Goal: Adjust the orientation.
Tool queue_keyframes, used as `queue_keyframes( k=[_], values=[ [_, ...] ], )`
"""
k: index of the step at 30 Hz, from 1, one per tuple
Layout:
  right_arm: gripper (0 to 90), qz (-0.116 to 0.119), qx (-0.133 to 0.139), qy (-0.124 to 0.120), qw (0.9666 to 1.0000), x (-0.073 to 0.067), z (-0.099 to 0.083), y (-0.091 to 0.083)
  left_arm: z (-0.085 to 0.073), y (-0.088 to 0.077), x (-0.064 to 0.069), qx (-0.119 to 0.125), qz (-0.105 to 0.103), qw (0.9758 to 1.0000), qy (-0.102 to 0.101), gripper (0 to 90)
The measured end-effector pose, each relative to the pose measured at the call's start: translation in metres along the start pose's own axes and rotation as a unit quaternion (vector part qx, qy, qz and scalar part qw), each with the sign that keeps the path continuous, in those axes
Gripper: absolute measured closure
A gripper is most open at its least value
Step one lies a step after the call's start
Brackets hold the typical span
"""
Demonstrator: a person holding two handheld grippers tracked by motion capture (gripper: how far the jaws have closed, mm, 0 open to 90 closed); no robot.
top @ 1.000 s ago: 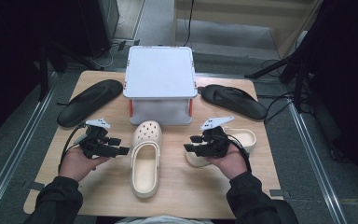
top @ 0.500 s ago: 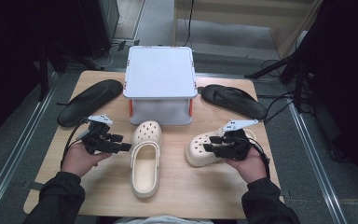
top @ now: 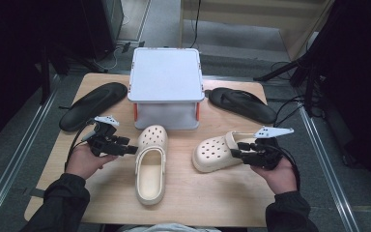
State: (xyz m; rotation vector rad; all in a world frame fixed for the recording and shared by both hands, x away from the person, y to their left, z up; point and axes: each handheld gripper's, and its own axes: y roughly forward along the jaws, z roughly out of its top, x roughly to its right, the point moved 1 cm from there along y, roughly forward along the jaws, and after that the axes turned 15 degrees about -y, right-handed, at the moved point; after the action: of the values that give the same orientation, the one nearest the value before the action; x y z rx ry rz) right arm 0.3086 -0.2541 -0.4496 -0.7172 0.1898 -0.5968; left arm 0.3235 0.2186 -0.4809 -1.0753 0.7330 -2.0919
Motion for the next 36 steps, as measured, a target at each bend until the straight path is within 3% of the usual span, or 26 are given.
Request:
queue_keyframes(
  k=[7, 10, 18, 20, 21, 22, 25, 31, 36],
  values=[
    [54.2, -0.006, -0.019, 0.001, 0.9998, 0.009, -0.01, 0.005, 0.003, 0.003, -0.001, -0.002, -0.001, 1.0, 0.0, 40.1],
    [54.4, 0.019, -0.031, 0.002, 0.9993, 0.015, -0.007, 0.02, 0.003, 0.003, -0.001, -0.002, -0.002, 1.0, -0.001, 40.1],
    [58.0, 0.064, -0.041, -0.023, 0.9969, 0.018, 0.001, 0.045, 0.002, 0.003, 0.0, -0.004, 0.001, 1.0, 0.002, 40.2],
    [68.6, 0.081, -0.038, -0.011, 0.9959, 0.02, 0.003, 0.045, 0.002, 0.002, 0.0, -0.002, 0.0, 1.0, 0.002, 40.2],
    [68.6, 0.081, -0.038, -0.011, 0.9959, 0.02, 0.003, 0.045, 0.002, 0.002, 0.0, -0.002, 0.0, 1.0, 0.002, 40.2],
    [74.0, 0.111, -0.032, 0.025, 0.9929, 0.023, 0.006, 0.046, 0.002, 0.002, 0.0, -0.001, 0.0, 1.0, 0.001, 40.3],
    [75.8, 0.111, -0.038, 0.027, 0.9927, 0.02, 0.01, 0.046, 0.002, 0.001, 0.0, 0.003, 0.001, 1.0, 0.002, 40.4],
    [77.0, 0.101, -0.015, 0.032, 0.9943, 0.009, 0.028, 0.045, 0.002, -0.001, 0.002, 0.008, 0.001, 0.9999, 0.006, 40.6],
    [77.0, 0.094, -0.004, 0.035, 0.995, 0.002, 0.043, 0.055, 0.001, -0.004, 0.002, 0.014, 0.001, 0.9999, 0.01, 40.8]
  ],
)
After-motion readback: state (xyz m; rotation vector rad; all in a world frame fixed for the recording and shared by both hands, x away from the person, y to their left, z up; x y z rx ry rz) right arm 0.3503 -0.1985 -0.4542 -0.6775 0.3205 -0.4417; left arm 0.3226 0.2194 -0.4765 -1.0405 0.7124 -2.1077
